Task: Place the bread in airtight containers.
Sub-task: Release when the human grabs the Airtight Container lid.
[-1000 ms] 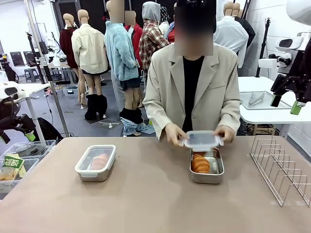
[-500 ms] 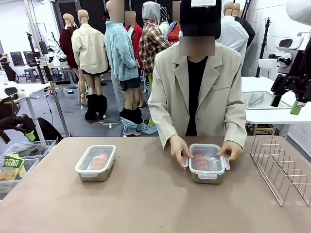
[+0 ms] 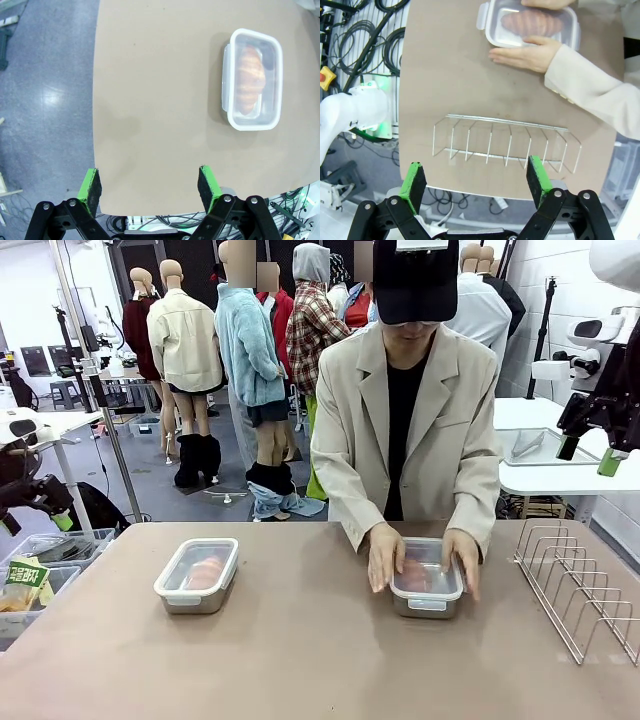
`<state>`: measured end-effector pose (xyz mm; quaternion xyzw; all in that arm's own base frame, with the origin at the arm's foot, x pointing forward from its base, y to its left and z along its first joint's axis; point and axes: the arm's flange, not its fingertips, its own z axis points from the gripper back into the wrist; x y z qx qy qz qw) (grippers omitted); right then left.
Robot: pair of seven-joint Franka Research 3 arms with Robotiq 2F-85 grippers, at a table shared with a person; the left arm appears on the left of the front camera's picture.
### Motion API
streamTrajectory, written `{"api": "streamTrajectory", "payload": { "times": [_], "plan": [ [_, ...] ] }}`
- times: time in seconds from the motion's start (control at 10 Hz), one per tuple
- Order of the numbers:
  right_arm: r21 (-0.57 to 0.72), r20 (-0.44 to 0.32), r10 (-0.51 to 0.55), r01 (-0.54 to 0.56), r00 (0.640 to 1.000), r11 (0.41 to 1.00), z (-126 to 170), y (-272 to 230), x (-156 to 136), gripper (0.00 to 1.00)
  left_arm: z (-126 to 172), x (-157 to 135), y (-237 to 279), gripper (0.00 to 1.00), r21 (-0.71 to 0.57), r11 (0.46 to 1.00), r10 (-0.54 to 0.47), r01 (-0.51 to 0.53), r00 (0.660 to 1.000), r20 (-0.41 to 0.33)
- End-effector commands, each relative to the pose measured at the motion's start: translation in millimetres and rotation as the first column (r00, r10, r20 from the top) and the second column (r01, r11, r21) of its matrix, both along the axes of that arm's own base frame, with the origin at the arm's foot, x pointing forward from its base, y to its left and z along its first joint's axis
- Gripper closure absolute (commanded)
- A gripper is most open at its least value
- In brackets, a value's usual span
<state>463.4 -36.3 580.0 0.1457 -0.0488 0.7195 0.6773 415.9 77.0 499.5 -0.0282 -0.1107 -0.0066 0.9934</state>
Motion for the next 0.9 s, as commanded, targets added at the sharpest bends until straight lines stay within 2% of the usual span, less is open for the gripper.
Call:
{"api": "streamTrajectory", "payload": {
  "times": [0.0,0.8],
  "plan": [
    [-0.009,-0.001,0.004,-0.004,1.000,1.000,1.1,-1.2,-1.4,0.00,-0.4,-0.9,0.1,0.00,0.004,1.000,0.017,-0.017,1.000,0.009],
    [-0.009,-0.001,0.004,-0.004,1.000,1.000,1.1,-1.2,-1.4,0.00,-0.4,-0.9,0.1,0.00,0.004,1.000,0.017,-0.017,1.000,0.009]
  ]
}}
